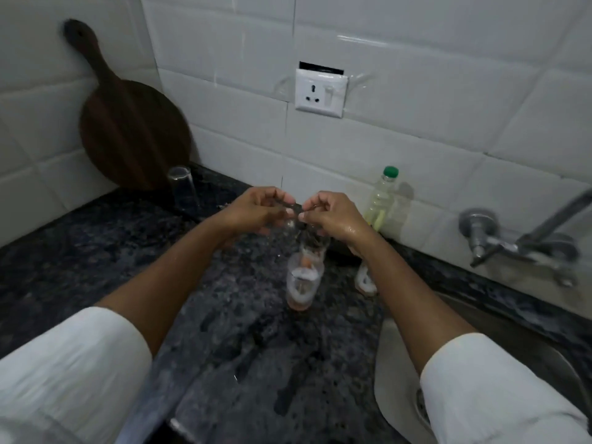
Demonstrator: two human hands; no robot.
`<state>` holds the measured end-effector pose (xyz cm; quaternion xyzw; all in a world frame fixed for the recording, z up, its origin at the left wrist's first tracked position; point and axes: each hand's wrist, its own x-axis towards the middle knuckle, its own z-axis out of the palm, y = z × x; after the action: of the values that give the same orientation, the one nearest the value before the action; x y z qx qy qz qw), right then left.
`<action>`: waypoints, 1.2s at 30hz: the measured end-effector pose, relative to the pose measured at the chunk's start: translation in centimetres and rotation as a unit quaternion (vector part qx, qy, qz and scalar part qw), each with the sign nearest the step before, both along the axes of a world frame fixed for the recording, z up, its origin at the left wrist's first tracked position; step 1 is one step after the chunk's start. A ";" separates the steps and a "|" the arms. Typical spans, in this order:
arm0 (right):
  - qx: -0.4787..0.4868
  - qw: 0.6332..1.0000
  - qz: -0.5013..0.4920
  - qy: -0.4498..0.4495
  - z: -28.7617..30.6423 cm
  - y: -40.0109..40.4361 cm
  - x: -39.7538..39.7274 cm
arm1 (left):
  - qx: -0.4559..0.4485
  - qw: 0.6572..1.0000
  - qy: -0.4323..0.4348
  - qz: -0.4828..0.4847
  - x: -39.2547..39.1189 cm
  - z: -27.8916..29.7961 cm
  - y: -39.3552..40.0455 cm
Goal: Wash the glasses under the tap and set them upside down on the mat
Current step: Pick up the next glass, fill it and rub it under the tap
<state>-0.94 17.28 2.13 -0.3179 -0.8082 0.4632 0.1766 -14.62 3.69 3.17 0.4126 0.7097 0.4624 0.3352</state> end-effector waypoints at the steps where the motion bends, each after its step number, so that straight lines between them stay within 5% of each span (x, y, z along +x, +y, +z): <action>1: 0.002 1.000 -0.004 0.003 0.0 0.0 1.2 | 0.001 1.000 0.001 -0.005 1.0 0.2 0.0; 12: 0.021 0.991 -0.071 -0.107 -7.2 -4.0 4.3 | -0.017 1.000 0.014 -0.002 1.4 -1.5 -0.7; 22: 0.040 0.974 -0.205 0.083 -14.6 -7.4 1.5 | -0.038 0.999 -0.004 -0.021 -2.0 -4.5 0.8; 31: 0.028 0.953 -0.289 0.081 -13.8 -6.1 7.2 | -0.022 0.994 -0.074 -0.082 0.7 -5.5 5.9; 36: 0.047 0.920 -0.379 0.085 -11.7 -2.6 16.8 | -0.024 0.982 -0.068 -0.174 9.5 -5.2 11.7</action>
<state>15.87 14.65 -9.57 -0.5516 -0.6298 0.3485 0.4215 -5.16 15.38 -2.03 0.4896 0.6133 0.4067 0.4677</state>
